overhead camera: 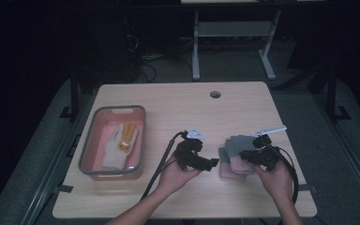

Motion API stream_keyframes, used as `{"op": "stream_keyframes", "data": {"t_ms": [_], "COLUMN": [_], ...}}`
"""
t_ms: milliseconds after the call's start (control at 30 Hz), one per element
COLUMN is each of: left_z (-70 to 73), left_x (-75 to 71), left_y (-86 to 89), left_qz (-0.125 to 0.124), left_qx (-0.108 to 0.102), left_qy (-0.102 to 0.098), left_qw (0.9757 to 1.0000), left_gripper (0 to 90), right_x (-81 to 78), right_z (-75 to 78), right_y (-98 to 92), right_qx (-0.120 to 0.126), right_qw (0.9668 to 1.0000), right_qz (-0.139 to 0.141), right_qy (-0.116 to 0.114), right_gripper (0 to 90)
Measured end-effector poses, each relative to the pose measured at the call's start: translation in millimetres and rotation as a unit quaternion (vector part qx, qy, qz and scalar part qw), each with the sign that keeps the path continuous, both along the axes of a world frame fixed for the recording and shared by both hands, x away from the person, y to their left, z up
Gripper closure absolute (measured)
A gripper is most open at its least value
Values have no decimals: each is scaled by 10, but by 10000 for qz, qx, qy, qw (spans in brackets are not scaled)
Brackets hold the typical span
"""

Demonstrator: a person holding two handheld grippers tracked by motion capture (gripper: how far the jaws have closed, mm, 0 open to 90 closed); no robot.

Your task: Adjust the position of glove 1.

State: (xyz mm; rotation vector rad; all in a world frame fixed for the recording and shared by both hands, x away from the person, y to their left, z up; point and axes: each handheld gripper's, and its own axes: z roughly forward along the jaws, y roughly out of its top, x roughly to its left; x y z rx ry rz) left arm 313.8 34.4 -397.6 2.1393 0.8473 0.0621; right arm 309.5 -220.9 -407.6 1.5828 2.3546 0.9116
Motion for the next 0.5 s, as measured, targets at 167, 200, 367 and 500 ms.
{"op": "stream_keyframes", "data": {"t_ms": [167, 200, 367, 500], "left_z": [-9, -14, -65, -130], "left_x": [1, 1, 2, 15], "left_y": [2, 2, -8, -35], "left_qz": [10, -4, 29, 26], "left_qx": [31, 50, 88, 168], "left_qy": [-15, -17, 35, 106], "left_qw": [10000, 10000, 10000, 9998], "left_gripper": [201, 201, 206, 218], "right_x": [28, 31, 29, 1], "right_z": [-59, -74, -191, -191], "right_y": [137, 154, 239, 226], "right_qx": [-94, -98, -231, -182], "right_qw": [10000, 9999, 9996, 9998], "right_qz": [-24, -29, -89, -45], "right_qy": [5, 29, 148, 30], "right_gripper": [816, 816, 791, 706]}}
